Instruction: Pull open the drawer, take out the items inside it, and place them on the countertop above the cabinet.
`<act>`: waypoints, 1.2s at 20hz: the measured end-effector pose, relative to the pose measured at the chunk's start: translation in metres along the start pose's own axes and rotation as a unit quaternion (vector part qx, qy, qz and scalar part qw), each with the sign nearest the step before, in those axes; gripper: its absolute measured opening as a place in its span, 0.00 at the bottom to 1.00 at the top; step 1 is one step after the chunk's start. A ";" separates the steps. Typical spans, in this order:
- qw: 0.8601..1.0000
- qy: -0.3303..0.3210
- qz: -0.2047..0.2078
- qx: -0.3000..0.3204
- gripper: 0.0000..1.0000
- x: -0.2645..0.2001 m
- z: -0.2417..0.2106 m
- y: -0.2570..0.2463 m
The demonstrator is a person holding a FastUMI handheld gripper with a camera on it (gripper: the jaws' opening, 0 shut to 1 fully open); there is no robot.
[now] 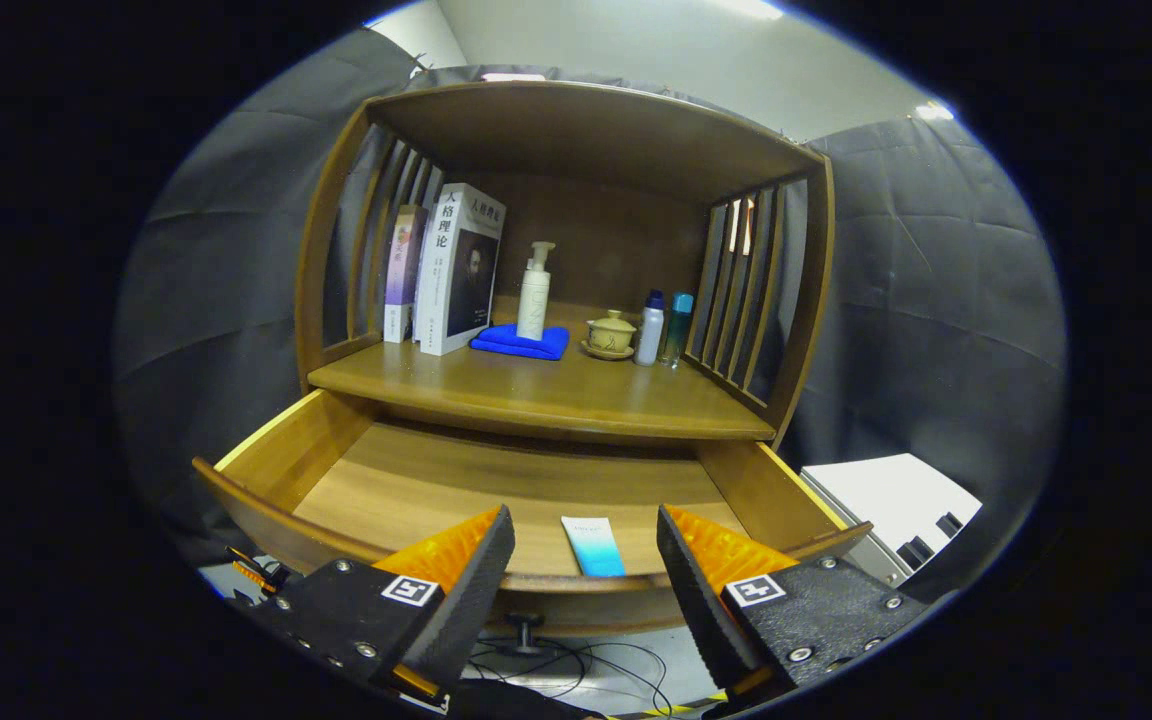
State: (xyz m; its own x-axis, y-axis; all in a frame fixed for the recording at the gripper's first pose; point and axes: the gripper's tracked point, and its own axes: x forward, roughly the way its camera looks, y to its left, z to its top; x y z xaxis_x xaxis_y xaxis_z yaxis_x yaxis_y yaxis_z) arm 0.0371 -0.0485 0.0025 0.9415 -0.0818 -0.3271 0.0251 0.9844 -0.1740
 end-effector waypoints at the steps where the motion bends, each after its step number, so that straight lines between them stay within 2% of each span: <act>1: 1.000 0.011 -0.007 0.004 0.90 0.007 0.001 -0.004; 8: 0.995 0.091 -0.038 0.016 0.92 0.057 -0.010 -0.028; 12: 0.985 0.164 -0.052 0.015 0.93 0.084 -0.035 -0.037; 15: 0.978 0.205 -0.032 0.005 0.93 0.105 -0.048 -0.027; 18: 0.966 0.258 -0.028 -0.011 0.93 0.115 -0.070 -0.023; 24: 0.948 0.317 -0.001 0.014 0.93 0.125 -0.079 -0.008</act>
State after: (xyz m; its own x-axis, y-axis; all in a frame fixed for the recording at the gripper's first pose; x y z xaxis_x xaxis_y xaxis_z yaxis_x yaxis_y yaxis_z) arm 0.1283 -0.0790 -0.1104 0.5509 -0.1522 -0.8206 0.0445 0.9872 -0.1532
